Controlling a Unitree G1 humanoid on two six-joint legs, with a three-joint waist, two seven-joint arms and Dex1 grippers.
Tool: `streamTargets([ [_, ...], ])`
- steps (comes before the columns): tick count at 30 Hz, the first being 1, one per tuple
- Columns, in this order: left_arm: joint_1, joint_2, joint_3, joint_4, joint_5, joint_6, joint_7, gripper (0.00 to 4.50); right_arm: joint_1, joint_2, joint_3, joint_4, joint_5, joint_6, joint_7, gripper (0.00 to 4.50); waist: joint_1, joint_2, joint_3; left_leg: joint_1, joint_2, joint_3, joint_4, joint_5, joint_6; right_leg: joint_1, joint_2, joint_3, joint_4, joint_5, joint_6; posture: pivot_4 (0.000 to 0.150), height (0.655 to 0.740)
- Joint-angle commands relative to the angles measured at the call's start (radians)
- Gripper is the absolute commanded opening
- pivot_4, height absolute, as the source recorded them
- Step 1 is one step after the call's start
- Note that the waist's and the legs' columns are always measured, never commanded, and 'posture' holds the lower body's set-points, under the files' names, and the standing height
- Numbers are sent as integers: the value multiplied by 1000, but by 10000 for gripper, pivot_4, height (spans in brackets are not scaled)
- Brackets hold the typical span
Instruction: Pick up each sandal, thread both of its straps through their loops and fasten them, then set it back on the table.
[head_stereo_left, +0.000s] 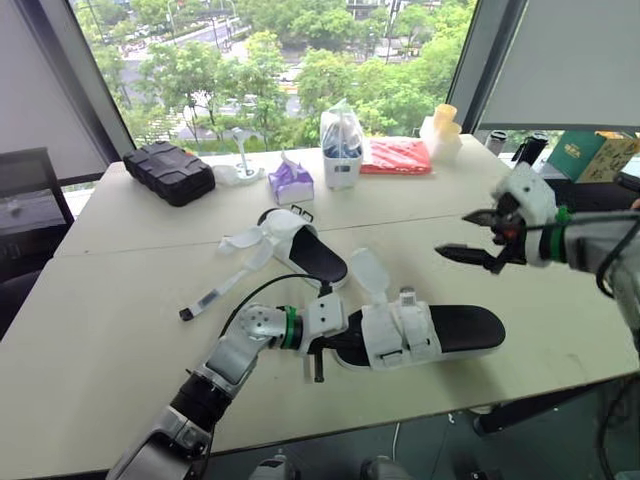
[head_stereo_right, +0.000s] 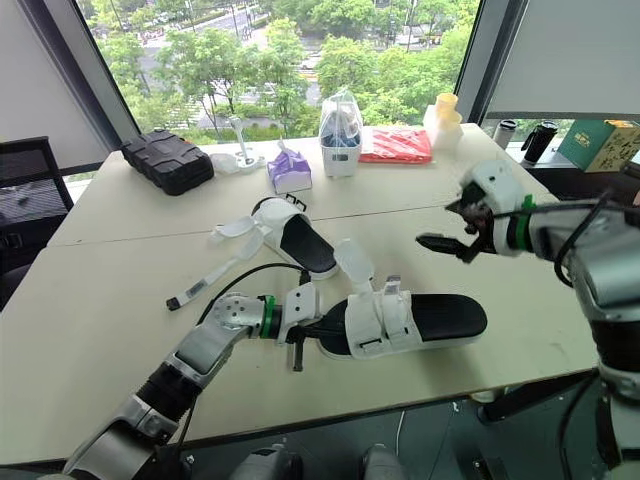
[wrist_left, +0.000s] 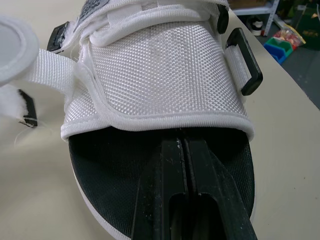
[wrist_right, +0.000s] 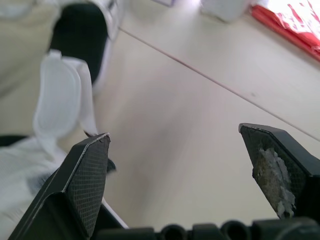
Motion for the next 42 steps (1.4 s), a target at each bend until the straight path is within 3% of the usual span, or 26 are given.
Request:
streamTargets([
  [1, 6, 1, -25, 32, 27, 2, 1, 0, -80, 62, 54, 45, 66, 132, 32, 44599, 0, 0, 0, 0, 0, 0, 0, 0, 0, 0, -1, 0, 0, 0, 0, 1500, 7400],
  [13, 1, -11, -22, 42, 37, -6, 12, 0, -156, 268, 250, 335, 47, 112, 143, 44599, 1, 0, 0, -1, -2, 0, 0, 0, 0, -1, -2, 1, 0, 1, 1, 1500, 7400],
  [20, -2, -10, -18, 41, 38, -4, 17, 0, -223, 357, 224, 436, 66, 123, 175, 44599, 0, 0, 0, -1, -2, 0, 0, 0, 0, -1, -1, 1, 0, 1, 1, 1500, 7400],
  [28, -6, -4, -9, 35, 35, 5, 26, 0, -384, 526, 107, 713, 78, 88, 149, 44599, -2, 1, 0, -1, -2, 0, 0, 0, 0, -3, -1, 1, 3, 2, 1, 1500, 7400],
  [42, 7, 2, -5, 16, 31, 14, 35, 0, -495, 552, 1, 840, 58, 33, 125, 44599, -4, 1, 0, -1, -2, 0, -1, 0, -1, -4, -1, 1, 4, 2, 0, 1500, 7400],
])
